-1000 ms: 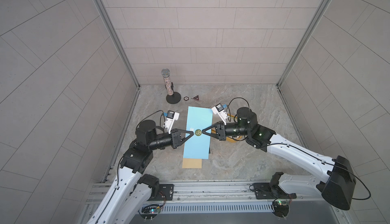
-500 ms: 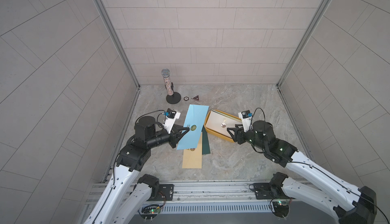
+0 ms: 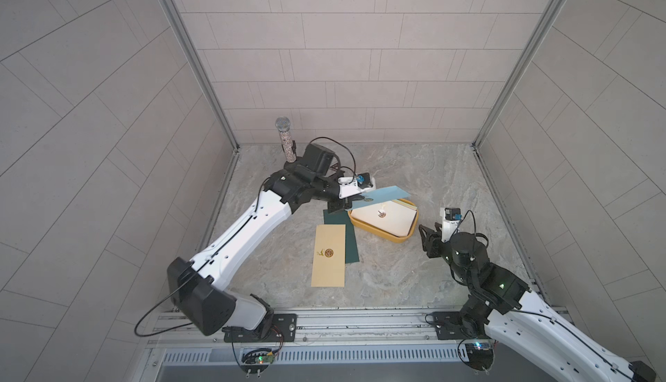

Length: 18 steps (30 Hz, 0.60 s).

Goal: Put the sealed envelopes into the storage box
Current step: Pick up the envelope from the center of the board, then place the envelope in the storage box.

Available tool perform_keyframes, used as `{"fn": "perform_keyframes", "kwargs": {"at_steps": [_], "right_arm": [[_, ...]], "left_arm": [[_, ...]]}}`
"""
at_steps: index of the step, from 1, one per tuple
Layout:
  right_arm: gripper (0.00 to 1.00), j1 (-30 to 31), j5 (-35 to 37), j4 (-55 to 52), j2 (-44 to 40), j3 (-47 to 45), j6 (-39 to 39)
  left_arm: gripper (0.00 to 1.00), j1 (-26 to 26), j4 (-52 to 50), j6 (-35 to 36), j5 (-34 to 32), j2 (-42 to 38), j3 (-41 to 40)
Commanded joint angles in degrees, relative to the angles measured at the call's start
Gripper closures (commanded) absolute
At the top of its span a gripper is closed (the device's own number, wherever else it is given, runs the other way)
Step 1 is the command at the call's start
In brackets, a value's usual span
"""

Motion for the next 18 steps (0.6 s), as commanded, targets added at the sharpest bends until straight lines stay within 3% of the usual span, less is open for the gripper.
{"fn": "perform_keyframes", "kwargs": {"at_steps": [1, 5, 10, 18], "right_arm": [[0.42, -1.3, 2.03, -1.95, -0.14, -0.46, 1.86], [0.42, -2.22, 1.56, -1.86, 1.55, -0.13, 2.25], [0.43, -4.23, -0.61, -1.91, 3.77, 0.44, 2.73], [0.42, -6.09, -2.86, -1.86, 3.97, 0.25, 3.06]], "left_arm": [[1.0, -1.84, -9.11, 13.42, -3.84, 7.07, 6.21], [1.0, -4.12, -14.37, 17.72, -9.58, 16.08, 14.08], [1.0, -5.7, -18.14, 22.33, -11.36, 25.06, 21.12], [1.0, -6.83, -19.53, 23.86, -15.24, 33.42, 26.88]]}}
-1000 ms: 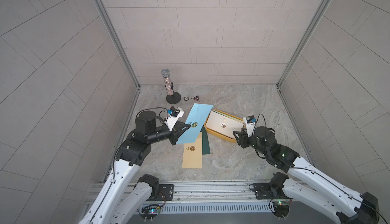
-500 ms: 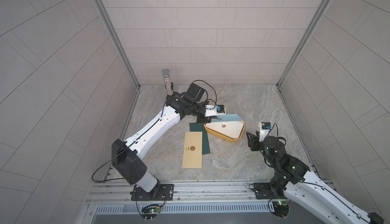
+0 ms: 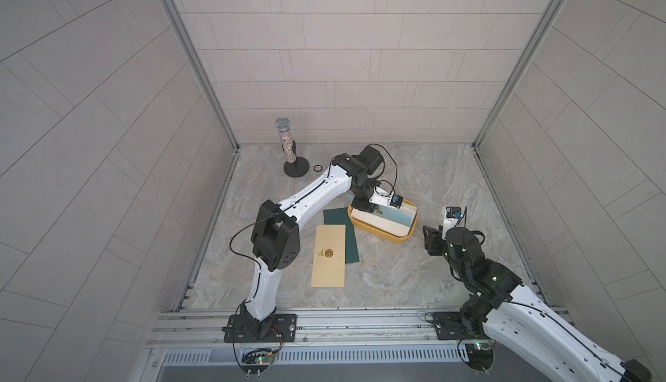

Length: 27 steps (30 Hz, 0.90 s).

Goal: Put the sealed envelopes into the storage box
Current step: Place the envelope in the storage box.

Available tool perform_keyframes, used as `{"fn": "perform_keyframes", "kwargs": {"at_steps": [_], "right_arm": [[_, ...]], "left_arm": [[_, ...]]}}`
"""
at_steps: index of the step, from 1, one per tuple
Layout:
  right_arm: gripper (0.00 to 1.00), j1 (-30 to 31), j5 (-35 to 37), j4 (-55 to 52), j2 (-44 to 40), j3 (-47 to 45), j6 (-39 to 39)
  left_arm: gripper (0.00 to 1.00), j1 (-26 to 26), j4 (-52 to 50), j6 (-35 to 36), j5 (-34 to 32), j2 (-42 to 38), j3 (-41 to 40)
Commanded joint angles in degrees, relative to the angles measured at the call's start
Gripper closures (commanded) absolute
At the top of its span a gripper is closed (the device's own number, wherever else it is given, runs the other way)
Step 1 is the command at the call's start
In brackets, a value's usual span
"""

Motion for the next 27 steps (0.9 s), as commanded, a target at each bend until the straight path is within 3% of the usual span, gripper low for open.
{"fn": "perform_keyframes", "kwargs": {"at_steps": [1, 10, 12, 16, 19, 27], "right_arm": [[0.42, -0.56, -1.08, -0.83, -0.26, 0.49, 0.66], [0.41, -2.16, -4.19, 0.04, 2.49, 1.09, 0.4], [0.41, -2.37, -4.44, 0.15, 2.54, 1.02, 0.39], [0.41, -2.71, -4.61, 0.22, 2.28, 0.88, 0.49], [0.41, -2.88, -4.74, 0.22, 2.19, 0.83, 0.57], [0.41, -3.78, -5.27, 0.22, 2.46, 0.69, 0.92]], "left_arm": [[1.0, -0.76, -2.81, 1.53, -2.73, 2.04, 2.94], [1.0, -2.27, -2.3, 0.01, -5.89, 6.38, 6.36], [0.86, -2.27, -2.1, -0.26, -6.06, 7.31, 7.03], [0.7, -2.57, -1.06, -1.95, -8.47, 7.39, 7.13], [0.67, -2.38, 1.65, -6.15, -8.03, 5.44, 6.55], [0.63, -1.85, 27.13, -23.14, -11.8, -11.33, -13.49]]}}
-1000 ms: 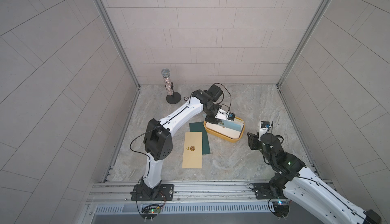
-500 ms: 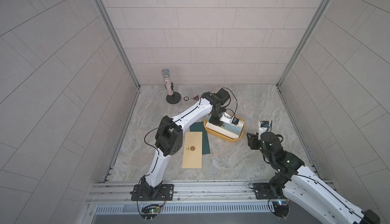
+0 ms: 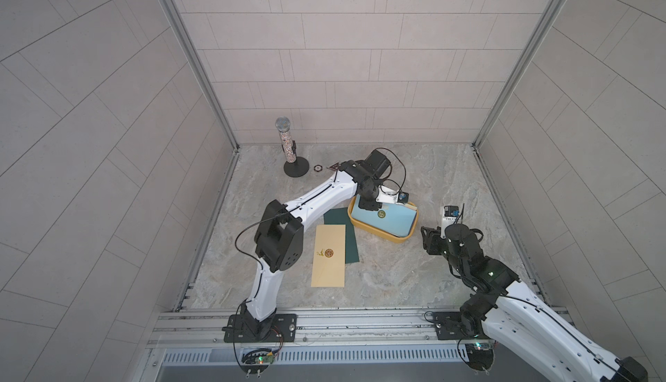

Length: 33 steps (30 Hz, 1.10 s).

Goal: Put the sealed envelopes into the storage box
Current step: Place the envelope in the storage box, then pick up the envelope from the center of the board.

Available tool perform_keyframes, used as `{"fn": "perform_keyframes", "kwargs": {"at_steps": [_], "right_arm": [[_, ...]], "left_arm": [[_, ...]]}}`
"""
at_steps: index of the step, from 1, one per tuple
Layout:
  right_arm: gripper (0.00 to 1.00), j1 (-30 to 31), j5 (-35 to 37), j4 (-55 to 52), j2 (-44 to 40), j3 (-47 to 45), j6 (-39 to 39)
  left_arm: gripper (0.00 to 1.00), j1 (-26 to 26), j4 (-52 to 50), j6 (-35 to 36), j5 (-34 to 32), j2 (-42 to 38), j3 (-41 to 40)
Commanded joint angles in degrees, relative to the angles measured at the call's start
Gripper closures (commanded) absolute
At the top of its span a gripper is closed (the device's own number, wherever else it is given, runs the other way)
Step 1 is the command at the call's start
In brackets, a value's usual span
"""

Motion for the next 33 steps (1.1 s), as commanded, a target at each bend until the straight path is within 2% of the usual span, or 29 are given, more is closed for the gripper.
{"fn": "perform_keyframes", "kwargs": {"at_steps": [1, 4, 7, 9, 11, 13, 16, 18, 19, 21, 23, 25, 28, 33], "right_arm": [[0.41, -0.64, -0.34, -0.24, -0.24, 0.72, 0.74], [0.4, -1.09, -0.9, -0.22, -0.39, 0.73, 0.79], [0.37, -1.86, -1.86, -0.27, -0.11, 0.95, 0.67], [0.32, -2.4, -3.04, -0.27, 0.5, 1.54, 0.25], [0.29, -2.45, -4.66, -0.09, 1.37, 2.27, -0.42], [0.28, -2.49, -10.47, 0.86, 2.34, 3.14, -2.37], [0.29, -2.38, -19.33, 4.77, 4.56, 3.19, -1.15], [0.3, -1.83, -22.91, 6.64, 8.22, 4.0, 2.0], [0.31, -1.05, -23.5, 6.86, 10.11, 4.76, 3.52], [0.33, 1.67, -24.26, 6.75, 15.11, 7.16, 6.36], [0.34, 6.49, -23.05, 6.11, 19.84, 10.01, 8.08], [0.34, 12.64, -19.64, 6.33, 24.26, 12.92, 9.92], [0.35, 18.8, -19.21, 10.16, 31.02, 15.54, 12.75], [0.37, 23.16, -21.02, 13.63, 43.38, 21.36, 16.89]], "left_arm": [[0.62, 0.43, 13.64, -10.2, -2.58, -8.77, -6.71], [0.59, 0.83, 19.41, -19.32, -6.63, -14.97, -12.28], [0.58, 1.14, 23.9, -32.41, -11.18, -22.47, -19.73], [0.56, 1.47, 26.48, -44.2, -15.81, -28.06, -26.16], [0.55, 2.43, 26.54, -53.6, -16.97, -33.4, -32.58], [0.47, 3.58, 26.91, -64.9, -18.99, -38.73, -39.54], [0.44, 7.82, 26.01, -83.04, -16.25, -45.94, -50.36], [0.44, 11.35, 28.27, -93.6, -9.48, -49.69, -58.77], [0.44, 12.26, 30.03, -96.71, -7.15, -51.11, -62.65], [0.44, 13.09, 31.88, -101.25, -5.05, -54.06, -69.5], [0.44, 13.26, 31.83, -102.37, -4.22, -56.66, -73.6], [0.43, 13.35, 28.77, -103.11, -5.07, -59.39, -75.62], [0.43, 13.5, 27.23, -104.23, -5.28, -62.68, -78.92], [0.43, 13.59, 27.79, -105.58, -3.91, -64.19, -82.7]]}}
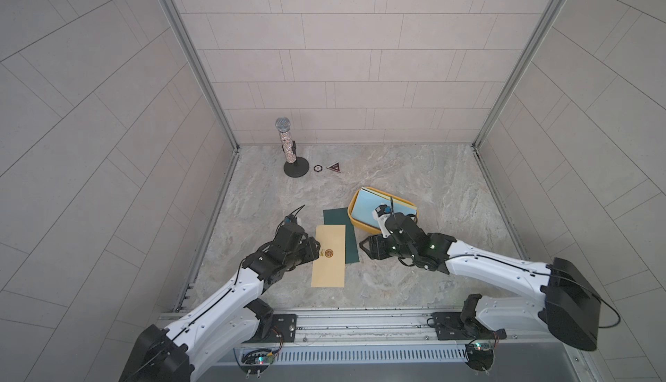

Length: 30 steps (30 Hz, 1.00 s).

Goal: Put the sealed envelopes into the storage box
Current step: Pick up the envelope from the center of the board.

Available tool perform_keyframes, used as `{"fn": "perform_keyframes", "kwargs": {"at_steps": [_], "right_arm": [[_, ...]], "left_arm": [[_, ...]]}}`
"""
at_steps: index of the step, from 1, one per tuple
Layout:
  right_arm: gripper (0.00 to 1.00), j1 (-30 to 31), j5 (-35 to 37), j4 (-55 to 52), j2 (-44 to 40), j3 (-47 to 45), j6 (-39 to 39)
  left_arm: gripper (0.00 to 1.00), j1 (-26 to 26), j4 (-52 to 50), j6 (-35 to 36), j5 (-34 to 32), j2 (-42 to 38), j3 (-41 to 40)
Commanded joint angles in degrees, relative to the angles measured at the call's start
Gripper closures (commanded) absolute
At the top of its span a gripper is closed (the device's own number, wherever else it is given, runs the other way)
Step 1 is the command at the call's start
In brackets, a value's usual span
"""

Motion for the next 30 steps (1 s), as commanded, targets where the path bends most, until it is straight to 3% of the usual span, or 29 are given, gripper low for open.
{"fn": "perform_keyframes", "kwargs": {"at_steps": [1, 11, 22, 30], "right_arm": [[0.37, 1.4, -0.46, 1.92, 6.45, 3.9, 4.54], [0.4, 1.77, -4.09, 1.61, 23.72, 12.45, 8.51], [0.42, 1.78, -5.66, 5.45, 29.79, 10.91, 14.03], [0.42, 1.23, -10.26, 15.59, 30.1, 6.85, 19.86]], "left_arm": [[0.43, 0.37, 1.14, -2.77, 1.67, 0.23, -2.68], [0.43, 0.4, 4.97, -2.27, 4.45, 7.75, -3.69], [0.46, 0.47, 9.14, -1.86, 8.67, 15.04, -4.15], [0.46, 0.47, 12.91, -3.5, 10.71, 17.15, -5.23]]}}
